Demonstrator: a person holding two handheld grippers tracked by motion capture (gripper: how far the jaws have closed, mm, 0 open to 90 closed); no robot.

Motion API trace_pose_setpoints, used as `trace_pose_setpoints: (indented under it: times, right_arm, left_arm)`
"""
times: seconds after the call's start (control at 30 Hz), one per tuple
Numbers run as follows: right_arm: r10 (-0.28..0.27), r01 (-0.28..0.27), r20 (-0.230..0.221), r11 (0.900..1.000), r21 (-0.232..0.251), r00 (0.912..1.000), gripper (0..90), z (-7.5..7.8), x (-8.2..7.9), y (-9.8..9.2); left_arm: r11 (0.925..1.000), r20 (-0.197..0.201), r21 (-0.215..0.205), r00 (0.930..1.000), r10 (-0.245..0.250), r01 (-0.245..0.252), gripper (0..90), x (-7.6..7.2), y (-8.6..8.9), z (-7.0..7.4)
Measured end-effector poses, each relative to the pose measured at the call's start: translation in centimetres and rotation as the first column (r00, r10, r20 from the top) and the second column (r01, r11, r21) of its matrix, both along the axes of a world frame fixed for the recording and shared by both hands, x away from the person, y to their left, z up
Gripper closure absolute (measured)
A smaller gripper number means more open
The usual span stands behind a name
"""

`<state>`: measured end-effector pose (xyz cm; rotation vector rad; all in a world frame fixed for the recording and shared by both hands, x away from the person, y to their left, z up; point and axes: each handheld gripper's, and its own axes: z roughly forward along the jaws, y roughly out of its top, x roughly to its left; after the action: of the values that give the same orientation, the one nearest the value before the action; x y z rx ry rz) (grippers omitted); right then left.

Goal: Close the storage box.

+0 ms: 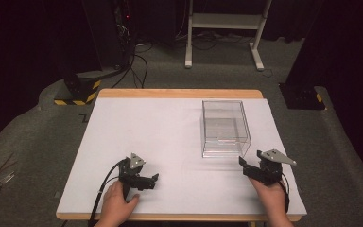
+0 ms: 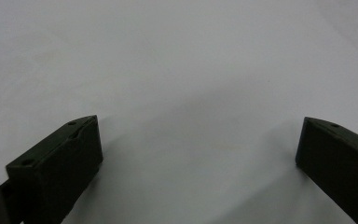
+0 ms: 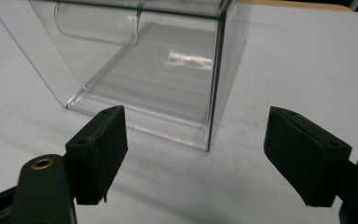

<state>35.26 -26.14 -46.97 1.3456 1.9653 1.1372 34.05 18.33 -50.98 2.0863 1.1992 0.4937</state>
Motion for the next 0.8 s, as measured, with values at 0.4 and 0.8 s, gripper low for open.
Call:
trace_pose_setpoints:
  times: [0.4,0.8]
  right_arm:
    - [-0.001,-0.005,-0.071,0.996,-0.084,0.9975,21.9,-1.7,-1.9,-0.9]
    - [0.003,-0.027,-0.173,0.990,-0.141,0.9849,19.5,-3.3,-1.6,-0.6]
  left_arm:
    - [1.0000,0.000,0.000,1.0000,0.000,0.000,0.6,0.0,0.0,0.0]
    - [1.0000,0.002,0.002,1.0000,-0.001,0.001,0.6,0.0,0.0,0.0]
